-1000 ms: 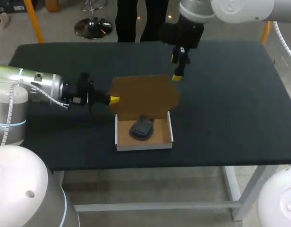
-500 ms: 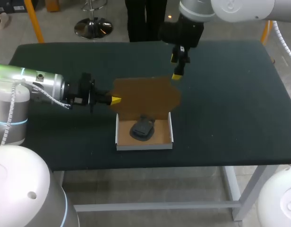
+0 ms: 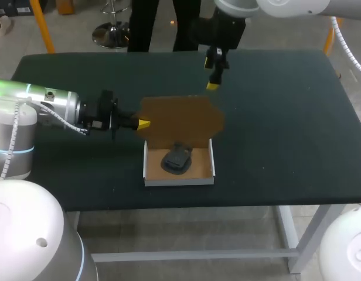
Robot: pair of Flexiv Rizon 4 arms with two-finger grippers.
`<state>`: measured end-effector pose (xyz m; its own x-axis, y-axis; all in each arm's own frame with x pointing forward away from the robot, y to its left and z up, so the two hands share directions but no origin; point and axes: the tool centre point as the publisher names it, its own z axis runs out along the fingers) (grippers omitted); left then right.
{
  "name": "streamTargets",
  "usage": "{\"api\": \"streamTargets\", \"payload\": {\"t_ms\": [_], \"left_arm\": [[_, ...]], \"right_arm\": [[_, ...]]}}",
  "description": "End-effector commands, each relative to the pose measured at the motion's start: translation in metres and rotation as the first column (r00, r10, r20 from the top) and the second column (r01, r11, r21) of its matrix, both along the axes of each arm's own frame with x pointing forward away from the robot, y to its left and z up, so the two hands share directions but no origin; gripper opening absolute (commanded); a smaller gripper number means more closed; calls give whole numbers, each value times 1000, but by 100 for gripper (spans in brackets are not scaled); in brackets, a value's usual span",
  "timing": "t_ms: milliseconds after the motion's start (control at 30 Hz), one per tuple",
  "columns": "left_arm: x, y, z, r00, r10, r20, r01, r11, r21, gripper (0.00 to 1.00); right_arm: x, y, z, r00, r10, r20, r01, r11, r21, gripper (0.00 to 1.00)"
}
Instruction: Assemble the packaging by folding the flat box into shape, placing the metal phone stand inside, and closing the box properly
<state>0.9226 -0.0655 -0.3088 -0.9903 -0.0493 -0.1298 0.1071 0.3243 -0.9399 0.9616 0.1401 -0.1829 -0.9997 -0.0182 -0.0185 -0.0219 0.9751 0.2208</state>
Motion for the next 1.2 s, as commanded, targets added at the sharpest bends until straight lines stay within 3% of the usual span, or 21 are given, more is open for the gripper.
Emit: {"api": "streamTargets", "payload": {"t_ms": [33, 133, 200, 500, 1200], "left_arm": [[0, 0, -1, 1000, -1, 1, 1, 1000, -2, 0], [0, 0, -1, 1000, -1, 1, 1, 1000, -2, 0], [0, 0, -1, 1000, -1, 1, 1, 1000, -2, 0], [0, 0, -1, 1000, -1, 1, 1, 1000, -2, 0], [0, 0, -1, 1000, -1, 1, 1, 1000, -2, 0]], "right_arm": [[8, 14, 5, 1000, 14, -16, -14, 999, -30, 100], [12, 25, 2, 1000, 24, -20, -25, 999, -48, 78], [14, 30, -1, 999, 27, -21, -28, 998, -55, 48], [21, 47, -13, 999, 26, -22, -28, 997, -76, 49], [1, 76, -38, 997, 51, -55, -58, 991, -124, 43]]}}
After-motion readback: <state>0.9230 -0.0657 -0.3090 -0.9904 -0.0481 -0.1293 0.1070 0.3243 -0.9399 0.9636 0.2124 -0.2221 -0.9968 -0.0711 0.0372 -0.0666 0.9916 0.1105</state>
